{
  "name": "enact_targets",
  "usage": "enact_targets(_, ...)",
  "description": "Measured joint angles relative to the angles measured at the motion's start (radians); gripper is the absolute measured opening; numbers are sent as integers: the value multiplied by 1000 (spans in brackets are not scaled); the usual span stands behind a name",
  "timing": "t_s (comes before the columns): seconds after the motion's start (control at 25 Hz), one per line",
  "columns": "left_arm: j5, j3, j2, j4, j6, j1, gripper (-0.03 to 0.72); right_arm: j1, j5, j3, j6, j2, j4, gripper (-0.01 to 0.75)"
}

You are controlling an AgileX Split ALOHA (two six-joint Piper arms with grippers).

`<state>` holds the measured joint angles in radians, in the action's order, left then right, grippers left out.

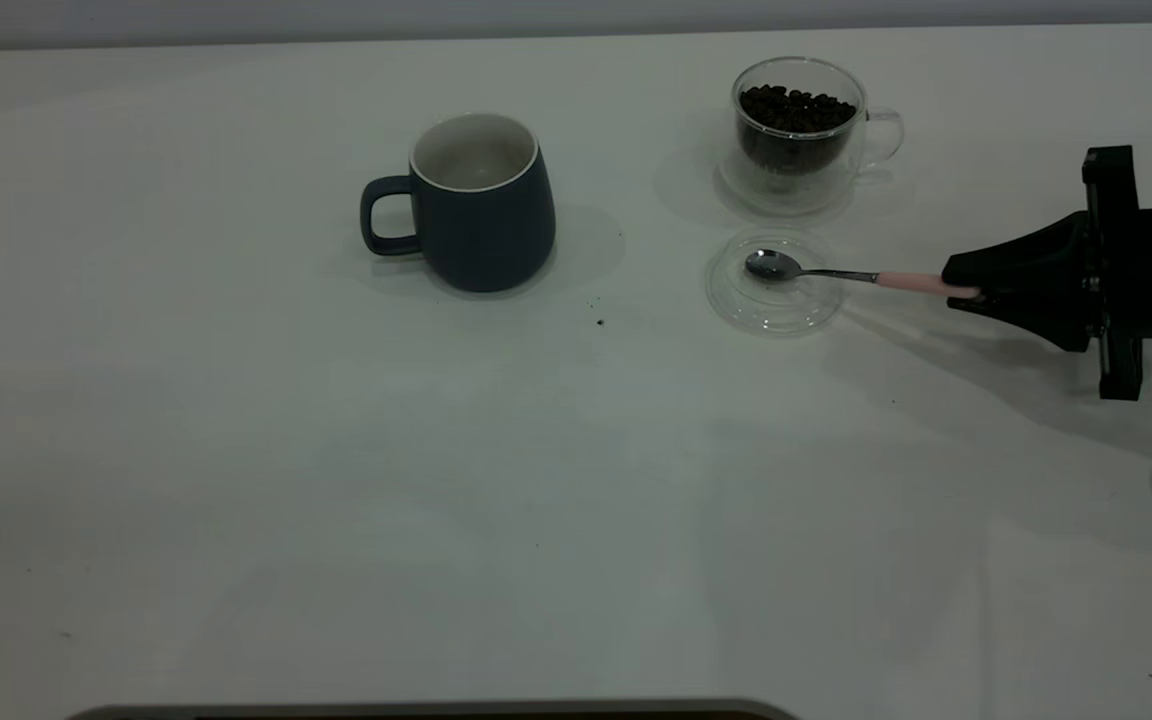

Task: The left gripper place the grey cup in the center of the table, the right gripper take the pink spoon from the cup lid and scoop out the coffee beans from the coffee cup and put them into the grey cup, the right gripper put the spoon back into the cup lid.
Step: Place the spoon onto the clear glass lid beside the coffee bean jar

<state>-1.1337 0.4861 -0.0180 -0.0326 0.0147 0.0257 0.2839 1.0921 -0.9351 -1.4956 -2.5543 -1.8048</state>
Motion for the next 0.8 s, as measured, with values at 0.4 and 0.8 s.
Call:
enact_targets(0.4,0,0,0,0,0,0,565,-25,-9,-9,-18,-6,0,114)
enact_targets(0.8,0,0,0,0,0,0,565,-46,-13,-20,-23,-14,0,114)
